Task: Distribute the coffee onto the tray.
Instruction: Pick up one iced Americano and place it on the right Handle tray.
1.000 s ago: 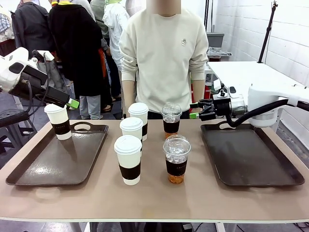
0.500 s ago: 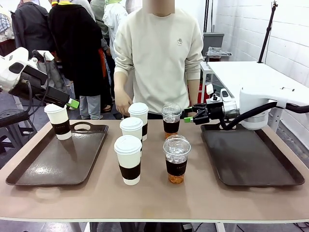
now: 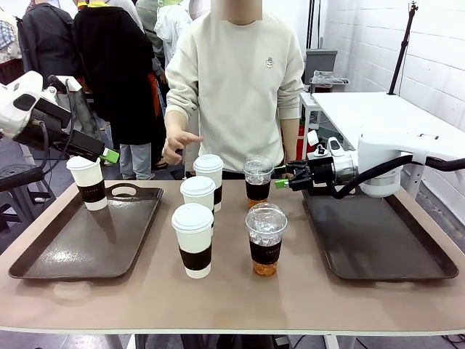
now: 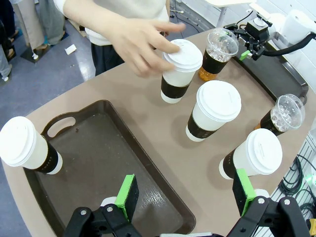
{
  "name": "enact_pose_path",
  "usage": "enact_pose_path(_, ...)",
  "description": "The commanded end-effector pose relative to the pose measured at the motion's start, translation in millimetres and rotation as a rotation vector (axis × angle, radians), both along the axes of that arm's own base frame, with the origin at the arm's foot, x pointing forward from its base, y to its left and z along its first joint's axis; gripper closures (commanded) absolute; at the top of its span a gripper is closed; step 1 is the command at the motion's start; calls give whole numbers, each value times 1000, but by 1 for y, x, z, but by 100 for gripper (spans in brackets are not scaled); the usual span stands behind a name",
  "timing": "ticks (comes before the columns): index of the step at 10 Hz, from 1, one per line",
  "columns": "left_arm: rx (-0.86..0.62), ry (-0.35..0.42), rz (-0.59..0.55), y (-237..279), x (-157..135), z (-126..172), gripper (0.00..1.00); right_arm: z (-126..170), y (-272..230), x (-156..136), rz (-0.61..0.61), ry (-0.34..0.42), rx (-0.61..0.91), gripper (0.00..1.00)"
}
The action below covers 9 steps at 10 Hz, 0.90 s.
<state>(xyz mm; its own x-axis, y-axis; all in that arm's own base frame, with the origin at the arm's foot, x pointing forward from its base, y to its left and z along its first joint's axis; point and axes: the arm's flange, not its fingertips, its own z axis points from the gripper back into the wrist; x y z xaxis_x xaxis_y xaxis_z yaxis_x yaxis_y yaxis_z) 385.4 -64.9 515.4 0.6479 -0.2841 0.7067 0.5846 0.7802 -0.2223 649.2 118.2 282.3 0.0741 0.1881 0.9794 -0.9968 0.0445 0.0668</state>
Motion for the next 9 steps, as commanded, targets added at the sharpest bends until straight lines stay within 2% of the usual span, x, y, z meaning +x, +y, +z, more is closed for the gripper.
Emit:
enact_pose_path(1, -11, 4, -2, 2, 1, -1, 0, -8, 5, 11, 16, 26, 22, 0)
enact_pose_path(9, -11, 4, -2, 2, 1, -1, 0, -21, 29, 15, 58, 29, 18, 0)
